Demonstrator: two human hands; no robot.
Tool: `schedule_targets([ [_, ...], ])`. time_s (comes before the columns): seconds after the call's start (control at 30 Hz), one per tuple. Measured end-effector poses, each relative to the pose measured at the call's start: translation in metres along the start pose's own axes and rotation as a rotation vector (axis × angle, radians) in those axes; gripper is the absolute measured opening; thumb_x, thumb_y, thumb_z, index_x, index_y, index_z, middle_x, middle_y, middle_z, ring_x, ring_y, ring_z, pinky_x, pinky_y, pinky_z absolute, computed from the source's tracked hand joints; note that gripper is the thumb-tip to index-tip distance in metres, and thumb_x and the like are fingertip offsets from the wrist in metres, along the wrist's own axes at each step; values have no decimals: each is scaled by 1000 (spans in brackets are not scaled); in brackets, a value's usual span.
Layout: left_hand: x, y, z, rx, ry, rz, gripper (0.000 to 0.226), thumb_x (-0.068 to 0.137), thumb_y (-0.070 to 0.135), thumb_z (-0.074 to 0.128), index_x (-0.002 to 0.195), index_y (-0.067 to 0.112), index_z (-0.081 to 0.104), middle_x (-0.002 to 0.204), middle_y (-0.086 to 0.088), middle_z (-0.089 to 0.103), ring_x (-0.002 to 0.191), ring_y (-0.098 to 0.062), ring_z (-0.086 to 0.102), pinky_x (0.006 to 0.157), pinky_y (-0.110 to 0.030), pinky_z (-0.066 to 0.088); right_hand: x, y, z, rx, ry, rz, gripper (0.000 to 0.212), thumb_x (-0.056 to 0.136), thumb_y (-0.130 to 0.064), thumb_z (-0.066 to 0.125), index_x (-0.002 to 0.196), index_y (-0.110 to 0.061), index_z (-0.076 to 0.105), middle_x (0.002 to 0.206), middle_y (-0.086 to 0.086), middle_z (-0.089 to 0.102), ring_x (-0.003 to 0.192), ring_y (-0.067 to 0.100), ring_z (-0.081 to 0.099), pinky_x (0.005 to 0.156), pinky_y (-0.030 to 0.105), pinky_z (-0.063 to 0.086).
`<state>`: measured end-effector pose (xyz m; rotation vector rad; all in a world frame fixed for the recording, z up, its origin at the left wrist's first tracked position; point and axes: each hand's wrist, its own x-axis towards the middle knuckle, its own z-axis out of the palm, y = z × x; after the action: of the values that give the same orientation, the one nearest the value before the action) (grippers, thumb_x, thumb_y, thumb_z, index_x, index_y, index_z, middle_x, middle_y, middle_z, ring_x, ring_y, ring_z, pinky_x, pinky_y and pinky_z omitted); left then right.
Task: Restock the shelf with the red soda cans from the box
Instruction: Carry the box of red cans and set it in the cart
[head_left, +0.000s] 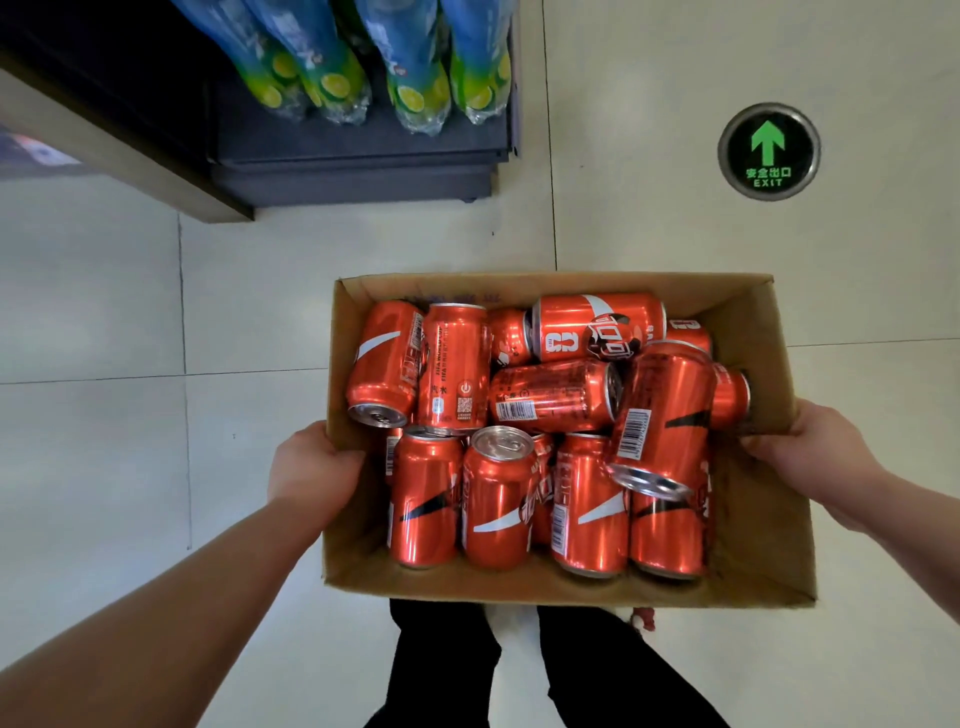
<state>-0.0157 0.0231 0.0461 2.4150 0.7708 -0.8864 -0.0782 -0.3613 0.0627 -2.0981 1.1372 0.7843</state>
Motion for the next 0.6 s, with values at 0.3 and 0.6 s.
schedule_targets([
  [0.3, -133, 22, -151, -83, 71, 31, 5, 81, 8, 58, 85, 8, 61, 82, -13, 63, 78, -32, 59, 70, -33, 46, -144, -70, -115, -35, 7, -114, 14, 83, -4, 61, 96, -9, 61, 89, 15, 65, 84, 33, 62, 77, 38, 50],
  [0.6, -267, 34, -298, -188, 199, 58, 12, 72, 12, 65, 80, 3, 64, 84, -21, 67, 81, -38, 63, 77, -44, 54, -290, -159, -235, -141, 68, -346, 11, 77, -2, 62, 74, -12, 59, 86, 19, 67, 83, 36, 64, 76, 41, 54],
])
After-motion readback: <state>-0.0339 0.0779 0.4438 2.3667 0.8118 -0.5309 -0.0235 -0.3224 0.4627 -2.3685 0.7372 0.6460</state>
